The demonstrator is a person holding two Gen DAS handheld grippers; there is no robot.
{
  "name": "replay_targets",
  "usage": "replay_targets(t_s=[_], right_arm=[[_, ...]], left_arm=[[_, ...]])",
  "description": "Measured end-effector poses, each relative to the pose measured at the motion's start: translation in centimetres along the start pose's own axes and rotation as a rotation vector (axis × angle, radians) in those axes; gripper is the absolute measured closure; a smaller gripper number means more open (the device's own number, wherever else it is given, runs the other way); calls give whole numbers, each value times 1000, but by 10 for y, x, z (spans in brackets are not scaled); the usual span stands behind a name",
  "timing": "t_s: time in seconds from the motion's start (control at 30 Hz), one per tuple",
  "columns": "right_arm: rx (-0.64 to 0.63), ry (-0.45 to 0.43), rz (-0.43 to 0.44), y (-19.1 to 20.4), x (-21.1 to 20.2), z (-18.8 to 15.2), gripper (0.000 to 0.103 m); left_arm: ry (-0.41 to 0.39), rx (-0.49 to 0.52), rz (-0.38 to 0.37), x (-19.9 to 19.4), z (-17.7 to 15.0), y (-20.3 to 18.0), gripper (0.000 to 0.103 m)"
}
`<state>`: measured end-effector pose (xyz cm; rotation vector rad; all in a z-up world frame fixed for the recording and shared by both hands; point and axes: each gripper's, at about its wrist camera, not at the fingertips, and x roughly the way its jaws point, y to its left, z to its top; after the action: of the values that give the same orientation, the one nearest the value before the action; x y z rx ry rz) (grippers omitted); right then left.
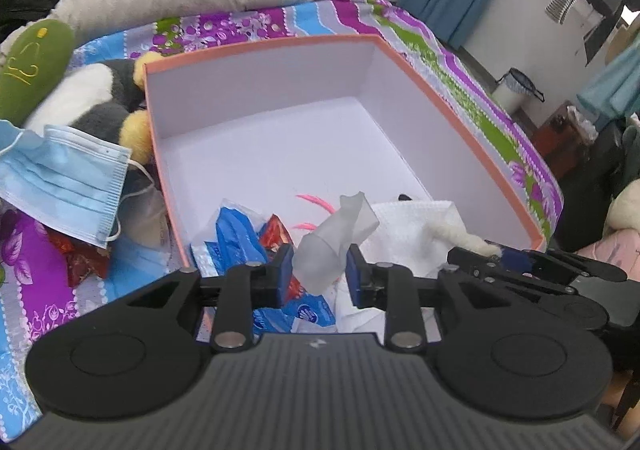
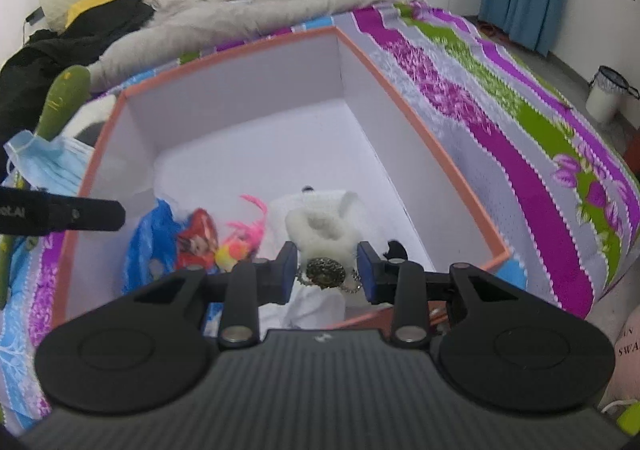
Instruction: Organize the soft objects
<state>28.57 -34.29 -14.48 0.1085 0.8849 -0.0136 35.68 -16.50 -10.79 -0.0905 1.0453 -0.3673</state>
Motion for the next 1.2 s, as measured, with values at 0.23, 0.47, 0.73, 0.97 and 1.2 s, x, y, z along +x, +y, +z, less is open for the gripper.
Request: replay_targets(t_s=[0.23,0.47,0.73,0.97,1.2], right_arm=[[-9,7,11,0,1,-4,60],[2,-18,26,-1,-5,-4,60],[2,-151,55,8,-43,-2,60],[-6,-275,92,21,-85,-6,60],[-34,-355,131,42,-120,-19,60]], left_arm=[[8,47,14,6,-3,-10,55],[-33,42,-4,-11,-3,-6,55],[-169,82,0,-60,-16,-4,55],[-283,105,0,-111,-38,5,55],[-364,111,10,-156,-70,13,55]])
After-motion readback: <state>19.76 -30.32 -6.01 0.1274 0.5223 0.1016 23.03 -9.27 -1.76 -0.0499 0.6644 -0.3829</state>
